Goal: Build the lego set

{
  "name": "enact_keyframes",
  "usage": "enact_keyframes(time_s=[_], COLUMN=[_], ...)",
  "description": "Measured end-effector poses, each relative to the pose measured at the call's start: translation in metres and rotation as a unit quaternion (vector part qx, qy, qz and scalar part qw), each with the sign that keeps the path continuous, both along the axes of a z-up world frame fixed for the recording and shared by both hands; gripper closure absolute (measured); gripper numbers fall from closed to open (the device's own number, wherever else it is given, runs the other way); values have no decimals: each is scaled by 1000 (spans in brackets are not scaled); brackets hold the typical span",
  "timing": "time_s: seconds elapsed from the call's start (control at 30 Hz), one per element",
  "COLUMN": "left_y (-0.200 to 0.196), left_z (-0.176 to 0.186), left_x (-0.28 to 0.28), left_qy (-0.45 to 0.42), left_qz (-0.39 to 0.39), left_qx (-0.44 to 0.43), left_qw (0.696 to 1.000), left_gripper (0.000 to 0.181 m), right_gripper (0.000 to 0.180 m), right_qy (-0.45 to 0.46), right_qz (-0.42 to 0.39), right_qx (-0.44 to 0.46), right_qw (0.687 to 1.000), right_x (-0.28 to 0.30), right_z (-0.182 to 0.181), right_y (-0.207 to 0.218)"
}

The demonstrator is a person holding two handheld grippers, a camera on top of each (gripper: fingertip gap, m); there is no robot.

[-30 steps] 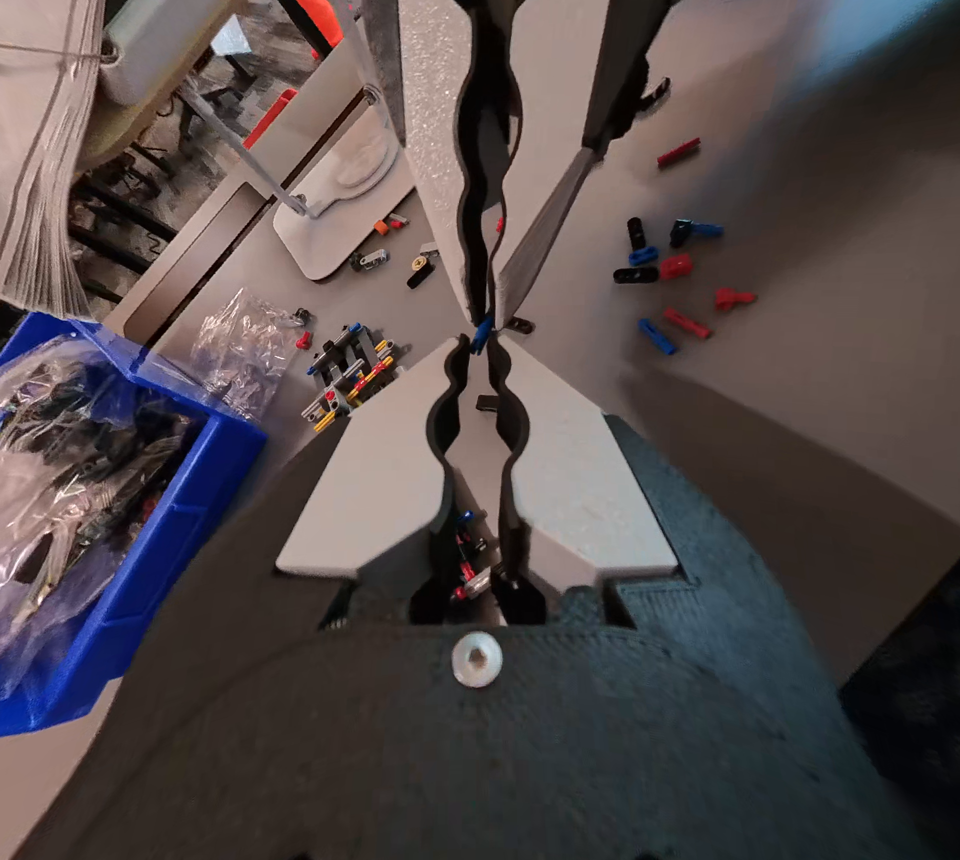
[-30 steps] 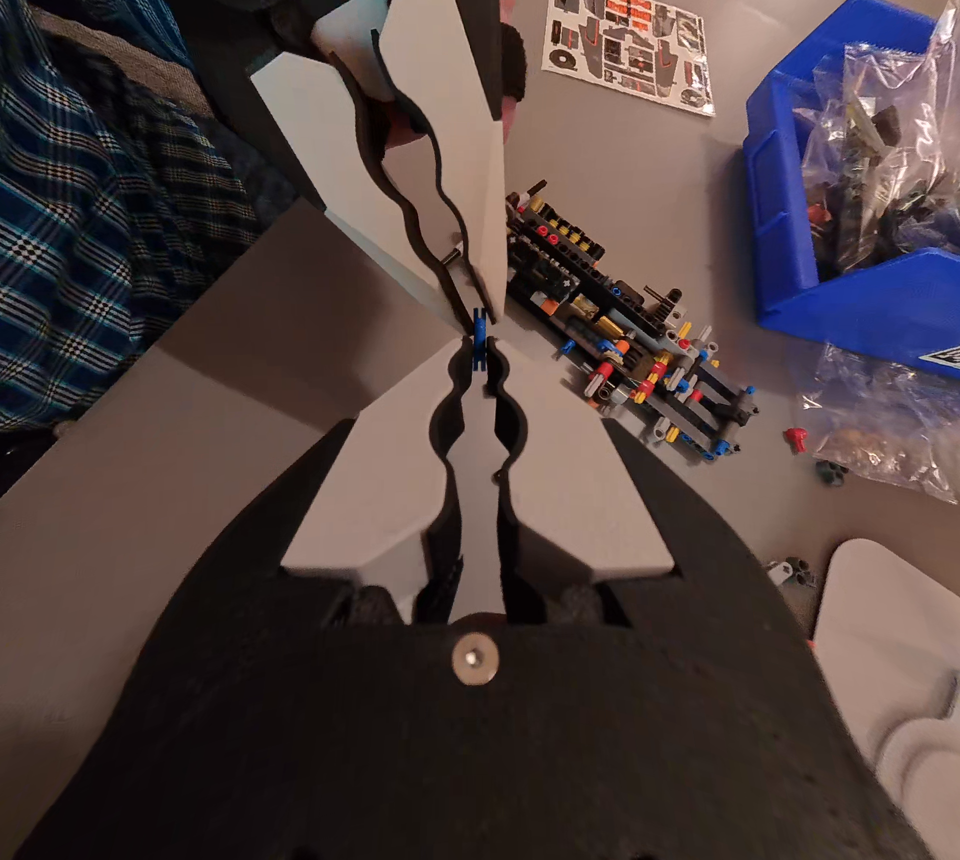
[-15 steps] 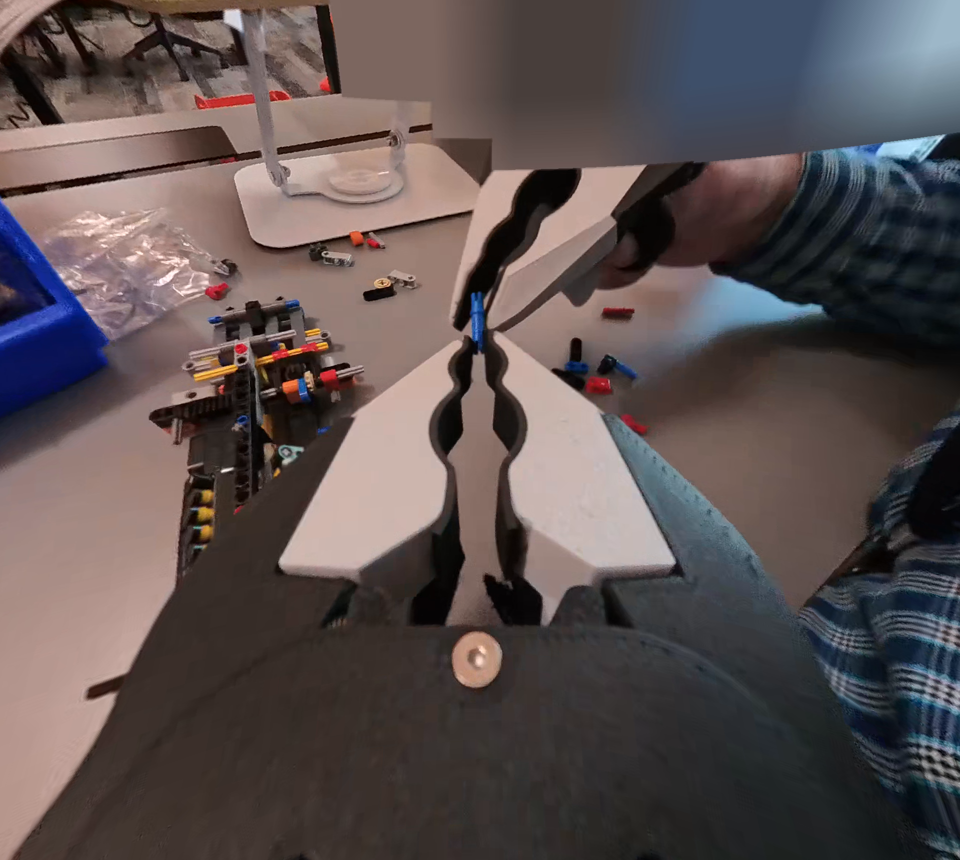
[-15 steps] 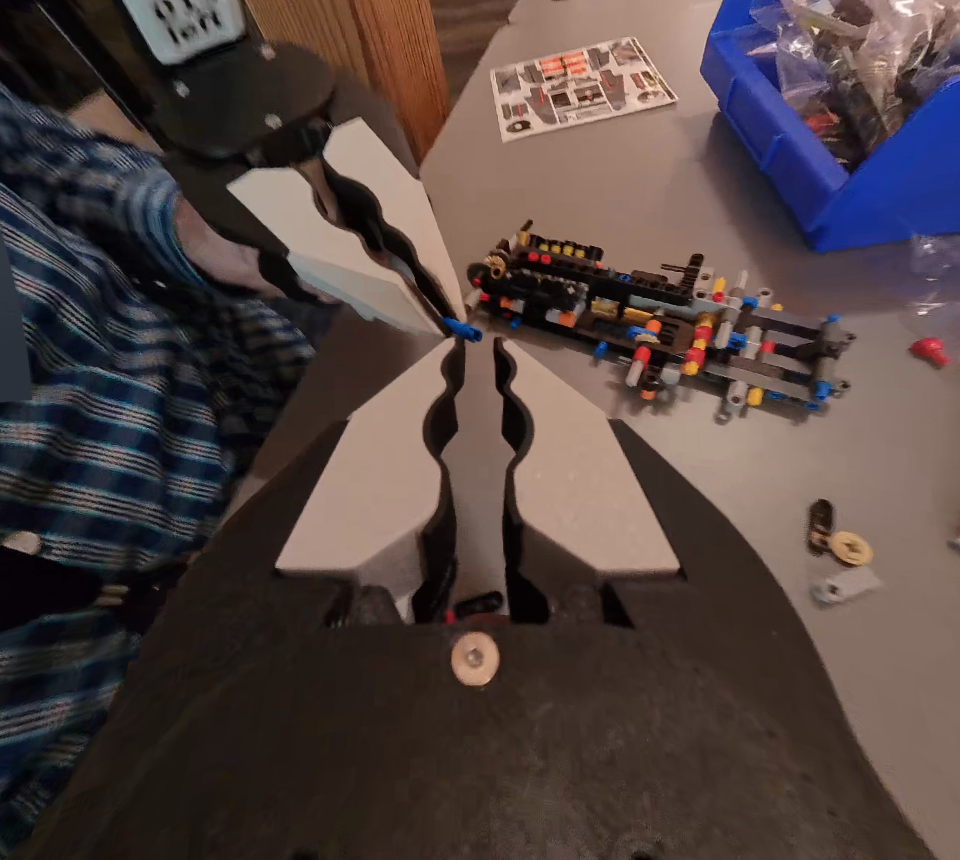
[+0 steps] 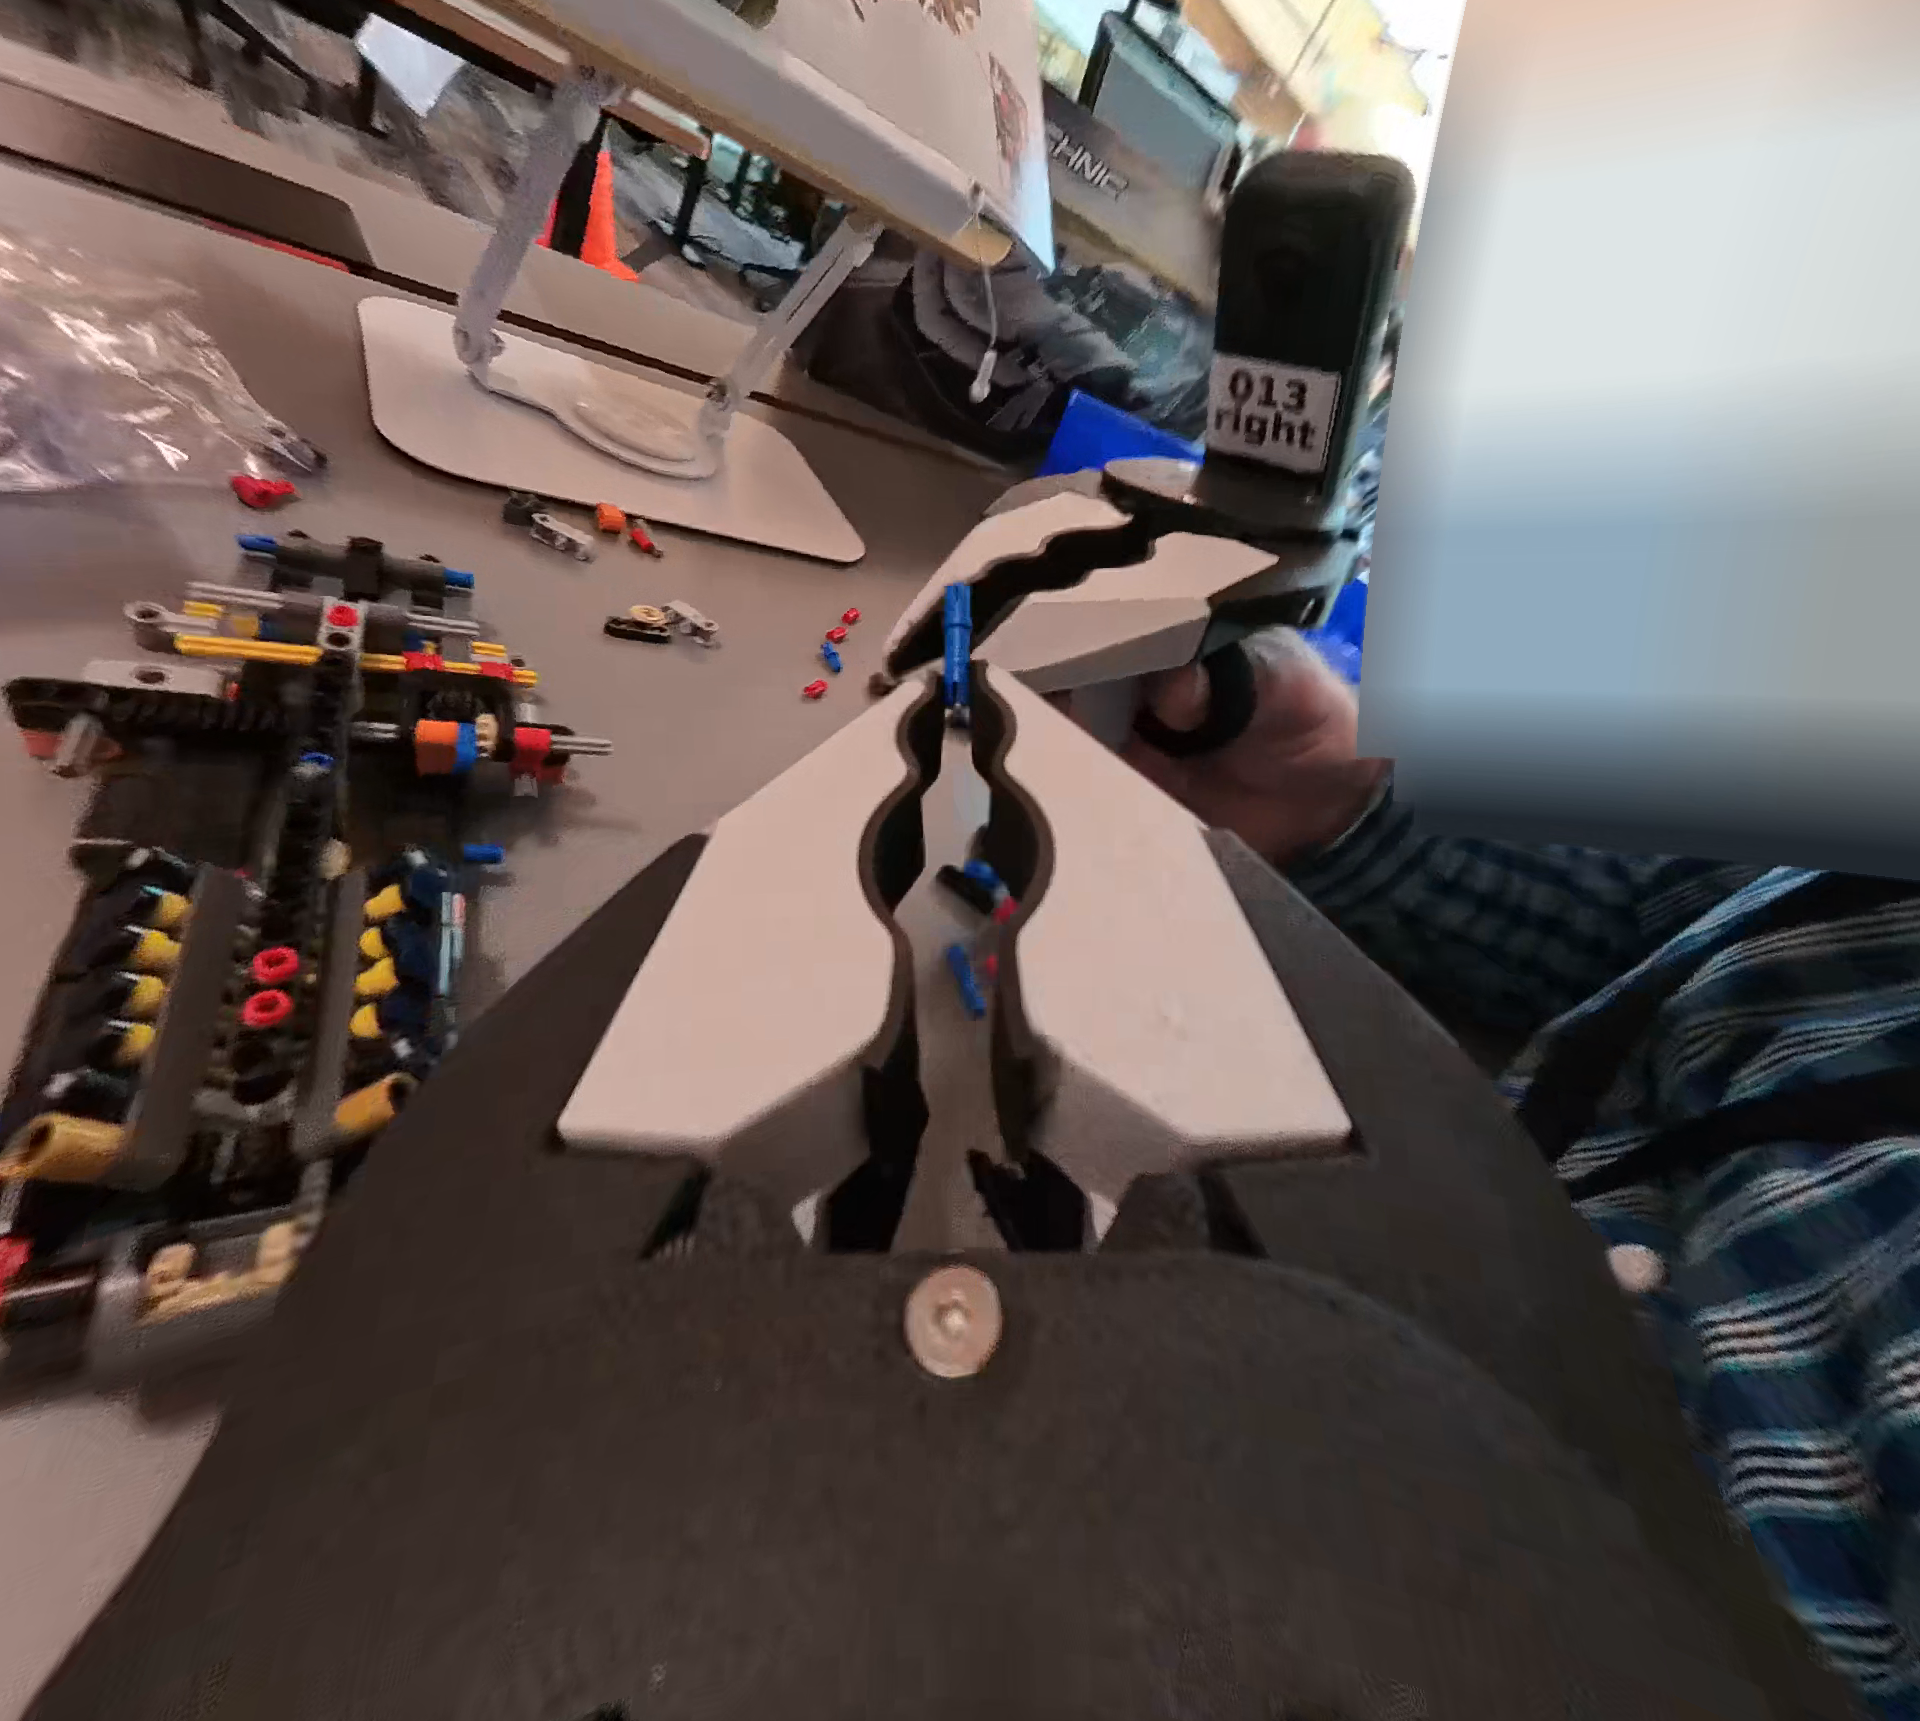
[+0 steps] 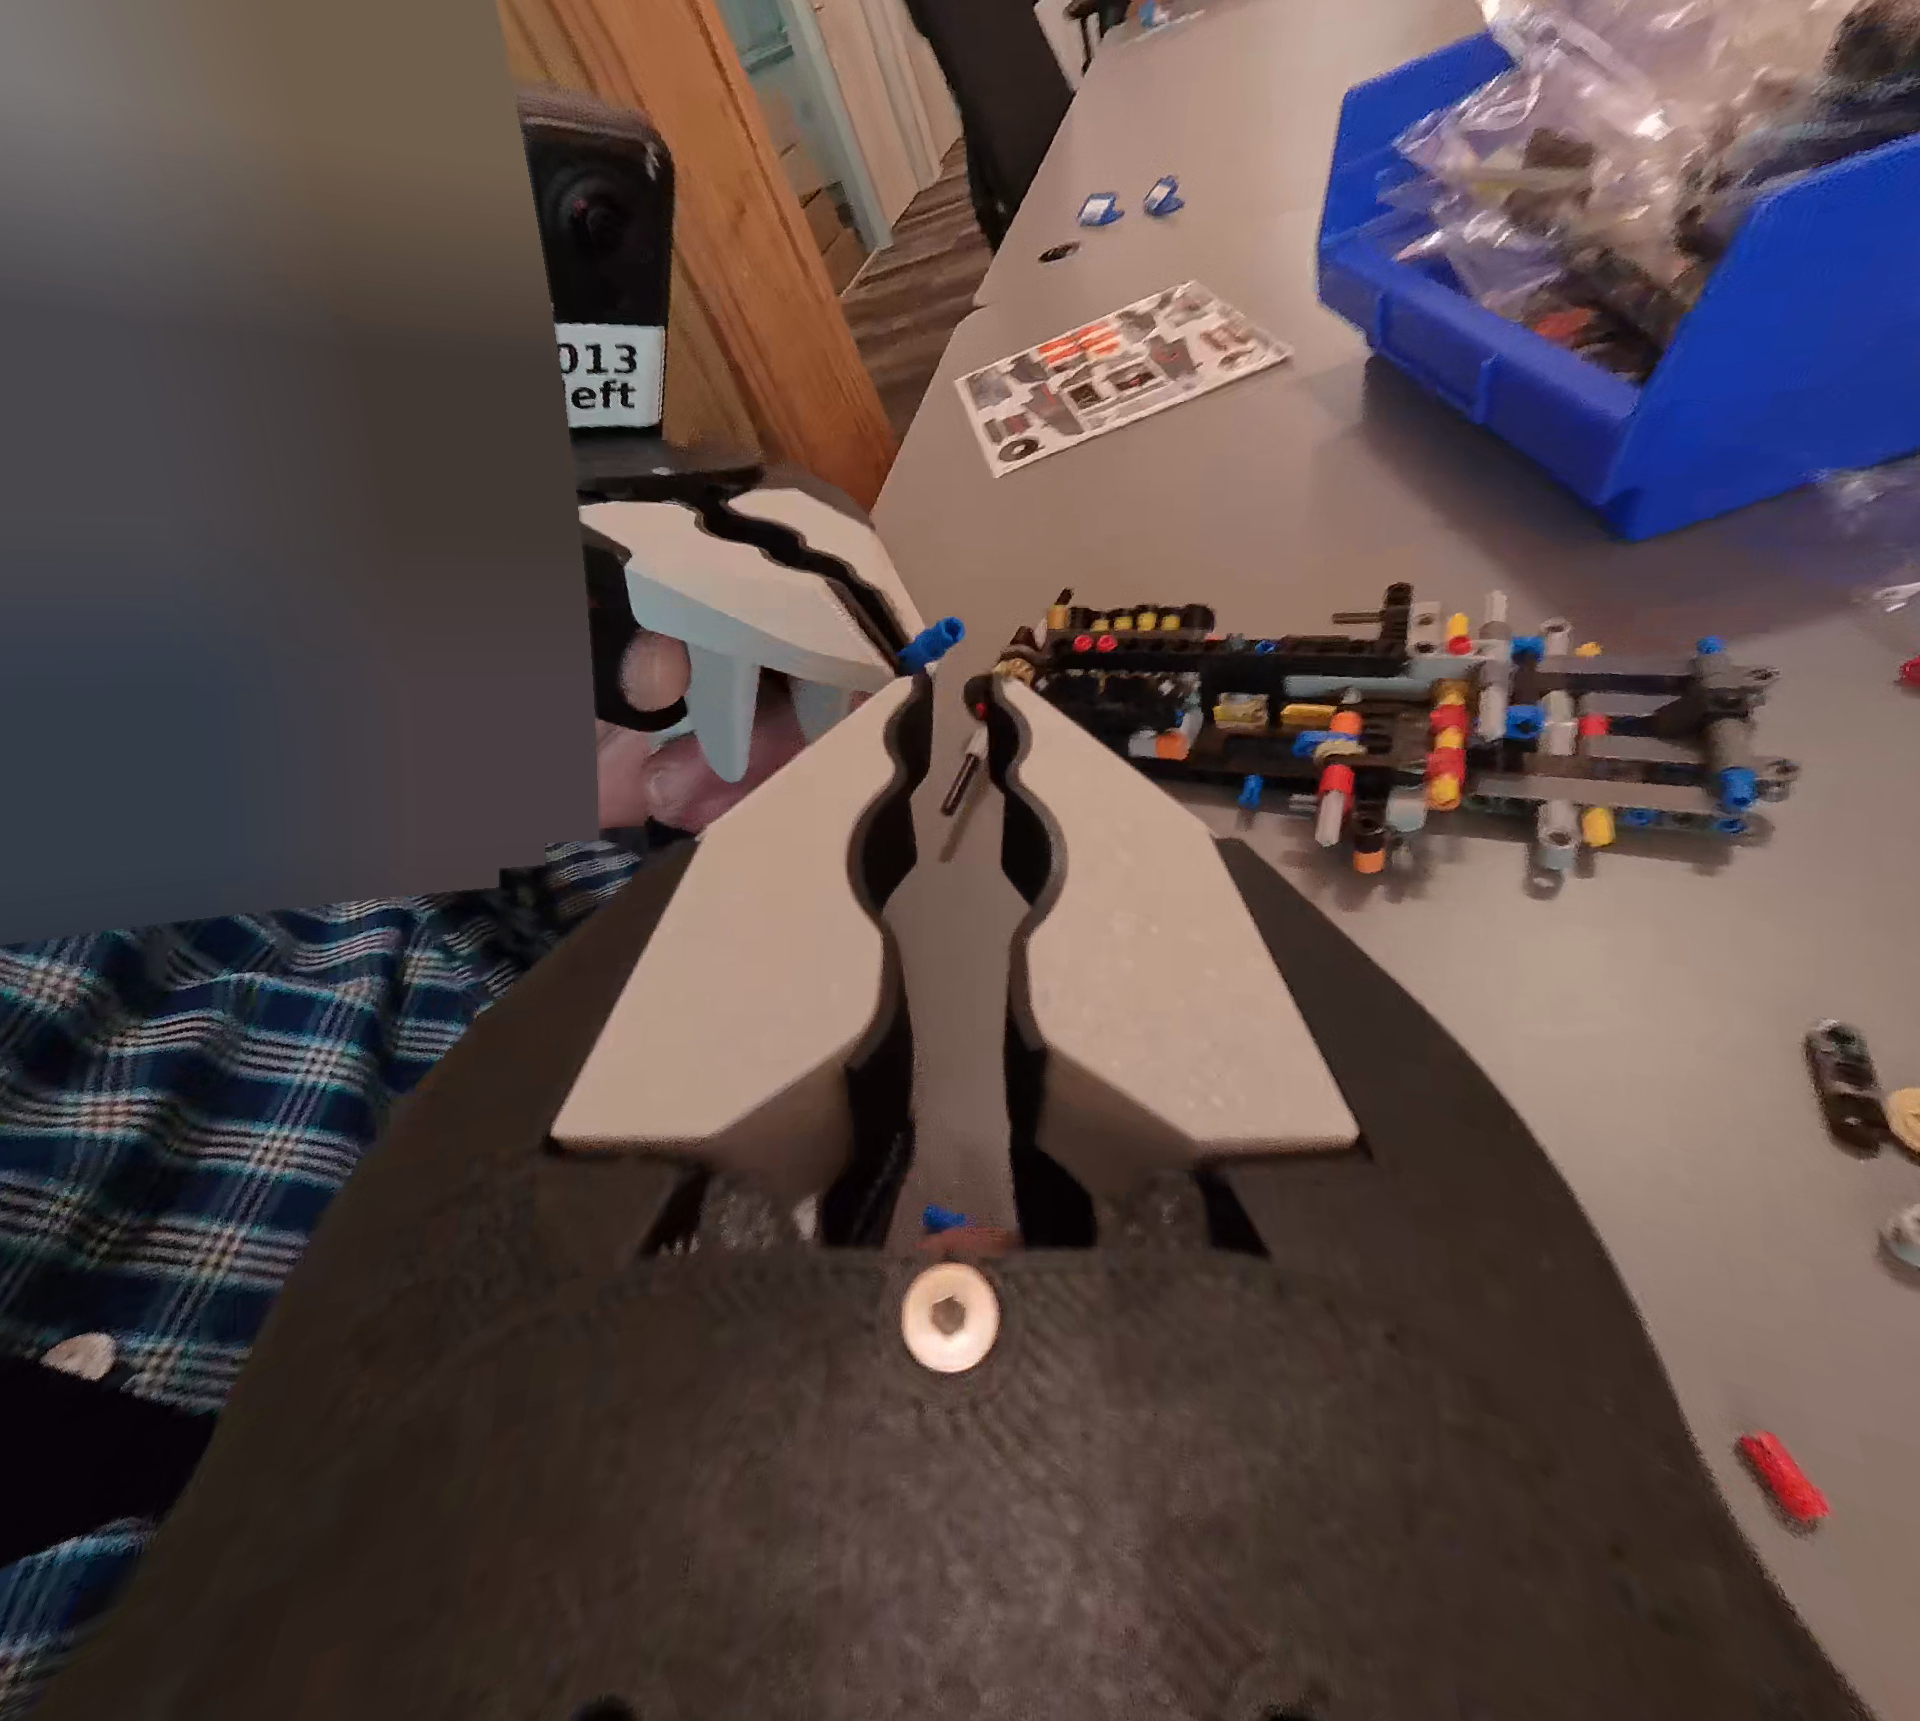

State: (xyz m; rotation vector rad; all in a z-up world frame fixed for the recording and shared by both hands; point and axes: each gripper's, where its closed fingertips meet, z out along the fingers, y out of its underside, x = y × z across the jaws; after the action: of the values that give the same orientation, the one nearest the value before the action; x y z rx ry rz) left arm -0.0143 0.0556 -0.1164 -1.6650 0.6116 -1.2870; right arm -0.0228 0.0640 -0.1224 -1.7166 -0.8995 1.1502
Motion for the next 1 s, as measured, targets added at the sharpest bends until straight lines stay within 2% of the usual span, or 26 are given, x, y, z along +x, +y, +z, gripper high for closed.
enact_keyframes(time_s=[0.07, 0.3, 0.43, 0.67, 0.77, 0.87, 1.0], left_y=[1, -2, -4, -8, -10, -9, -9], left_z=[5, 15, 17, 17, 14, 7, 8], left_x=[0, -1, 2, 4, 5, 5, 6], left_qy=[-40, -91, -107, -127, -111, -58, -66], left_qz=[-7, -26, -38, -56, -62, -47, -50], left_qx=[-28, -36, -47, -63, -57, -26, -40], left_qw=[999, 995, 992, 988, 990, 997, 996], left_gripper=[179, 178, 178, 178, 179, 178, 179], right_gripper=[171, 171, 171, 168, 166, 166, 167], right_qy=[10, 108, 141, 150, 147, 121, 102], right_qz=[-15, 1, 8, 22, 25, 23, 22], right_qx=[19, -68, -85, -91, -88, -69, -55], right_qw=[1000, 992, 986, 984, 985, 990, 993], right_x=[1, 0, 1, 4, 6, 9, 8], right_z=[6, 15, 19, 22, 22, 20, 21], right_y=[2, 0, -2, -5, -6, -6, -8])
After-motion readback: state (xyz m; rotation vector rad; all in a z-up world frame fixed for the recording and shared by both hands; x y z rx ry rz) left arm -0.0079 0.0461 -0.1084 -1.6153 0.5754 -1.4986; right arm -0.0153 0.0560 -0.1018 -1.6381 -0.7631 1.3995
